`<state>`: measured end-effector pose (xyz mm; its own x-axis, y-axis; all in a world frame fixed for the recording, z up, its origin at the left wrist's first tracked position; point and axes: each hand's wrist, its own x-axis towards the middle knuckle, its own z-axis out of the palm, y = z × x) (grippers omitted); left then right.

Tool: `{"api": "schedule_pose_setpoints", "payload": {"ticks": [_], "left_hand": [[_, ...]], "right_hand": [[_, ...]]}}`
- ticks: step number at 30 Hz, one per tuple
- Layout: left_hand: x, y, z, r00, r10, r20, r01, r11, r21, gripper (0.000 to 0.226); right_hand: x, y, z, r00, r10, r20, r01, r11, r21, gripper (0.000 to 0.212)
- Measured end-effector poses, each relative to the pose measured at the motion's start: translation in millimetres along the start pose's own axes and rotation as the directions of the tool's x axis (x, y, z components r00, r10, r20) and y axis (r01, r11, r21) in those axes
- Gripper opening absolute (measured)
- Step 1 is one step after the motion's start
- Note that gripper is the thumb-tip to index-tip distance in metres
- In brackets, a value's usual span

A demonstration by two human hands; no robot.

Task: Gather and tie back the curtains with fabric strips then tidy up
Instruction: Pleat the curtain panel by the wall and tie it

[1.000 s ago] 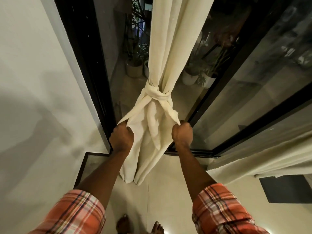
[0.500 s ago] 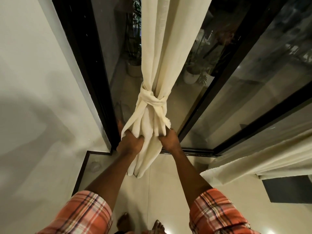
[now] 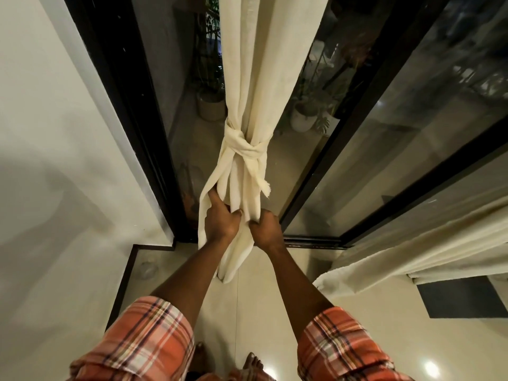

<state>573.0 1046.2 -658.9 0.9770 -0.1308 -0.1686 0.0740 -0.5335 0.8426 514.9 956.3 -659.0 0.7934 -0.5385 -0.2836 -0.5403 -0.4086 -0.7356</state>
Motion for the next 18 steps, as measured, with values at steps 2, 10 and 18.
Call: {"api": "schedule_pose_setpoints", "payload": {"ticks": [2, 10, 18], "left_hand": [[-1.2, -2.7, -2.9, 0.999, 0.020, -0.039, -0.018, 0.999, 0.045, 0.071], [18.0, -29.8, -41.8, 0.941, 0.147, -0.305, -0.133, 0.989, 0.066, 0.040], [-14.3, -40.0, -21.6, 0.994, 0.091, -0.068, -0.088, 0.995, 0.049, 0.070]], "right_hand": [[0.8, 3.8, -1.7, 1.000, -0.005, -0.016, 0.004, 0.998, -0.066, 0.028], [12.5, 8.9, -51.7, 0.872, 0.134, -0.471, -0.239, 0.956, -0.170, 0.025], [6.8, 20.9, -8.5, 0.955, 0.101, -0.277, -0.158, 0.969, -0.191, 0.028]]}}
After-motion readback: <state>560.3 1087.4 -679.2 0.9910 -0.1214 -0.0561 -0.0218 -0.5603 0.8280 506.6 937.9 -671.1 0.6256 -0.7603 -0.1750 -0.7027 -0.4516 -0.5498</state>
